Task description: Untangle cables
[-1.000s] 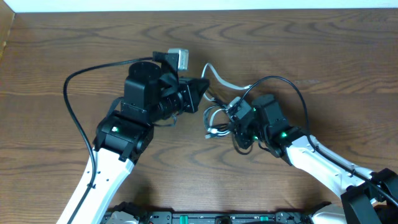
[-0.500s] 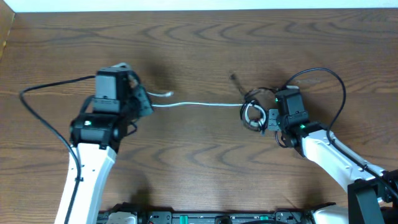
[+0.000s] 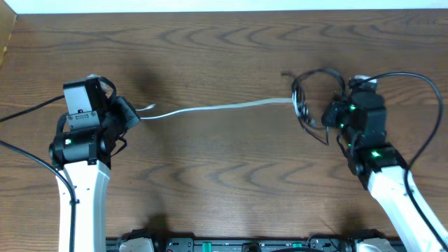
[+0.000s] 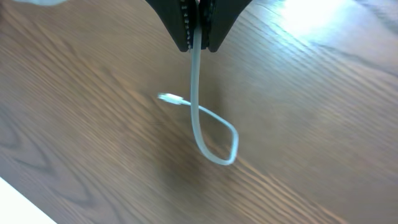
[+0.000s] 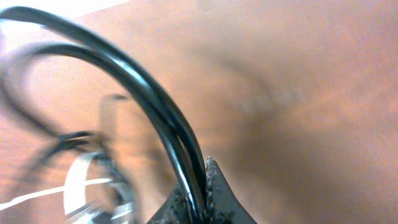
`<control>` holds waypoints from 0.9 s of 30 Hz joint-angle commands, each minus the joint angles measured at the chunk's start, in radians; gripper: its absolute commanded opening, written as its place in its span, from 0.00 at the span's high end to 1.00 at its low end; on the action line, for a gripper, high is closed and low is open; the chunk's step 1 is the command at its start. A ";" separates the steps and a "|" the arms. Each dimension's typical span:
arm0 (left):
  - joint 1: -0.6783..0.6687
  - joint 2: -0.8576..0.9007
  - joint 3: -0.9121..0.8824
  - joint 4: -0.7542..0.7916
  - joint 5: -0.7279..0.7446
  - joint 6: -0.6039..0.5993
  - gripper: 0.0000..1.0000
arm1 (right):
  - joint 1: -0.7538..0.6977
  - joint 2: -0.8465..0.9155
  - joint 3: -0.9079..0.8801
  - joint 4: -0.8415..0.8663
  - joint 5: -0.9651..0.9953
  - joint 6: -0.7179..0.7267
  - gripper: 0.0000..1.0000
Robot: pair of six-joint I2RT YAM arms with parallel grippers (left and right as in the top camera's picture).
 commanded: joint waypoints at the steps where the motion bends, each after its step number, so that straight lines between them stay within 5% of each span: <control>1: 0.004 0.000 0.009 0.001 0.152 0.013 0.93 | -0.005 -0.074 0.013 0.115 -0.382 0.027 0.99; 2: 0.004 0.000 0.009 0.003 0.193 0.013 0.90 | -0.003 -0.076 0.013 0.161 -0.501 0.042 0.99; 4: 0.004 0.006 0.009 0.010 0.293 0.013 0.34 | 0.005 -0.074 0.013 0.233 -0.659 0.075 0.99; 6: 0.000 0.016 0.009 0.021 0.405 0.018 0.03 | 0.022 -0.074 0.013 0.299 -0.778 0.093 0.99; 10: -0.061 0.041 0.009 0.047 0.602 0.114 0.03 | 0.036 -0.074 0.013 0.412 -0.922 0.104 0.99; 27: -0.437 0.234 0.009 0.317 0.732 0.161 0.10 | 0.063 -0.074 0.013 0.522 -0.977 0.187 0.99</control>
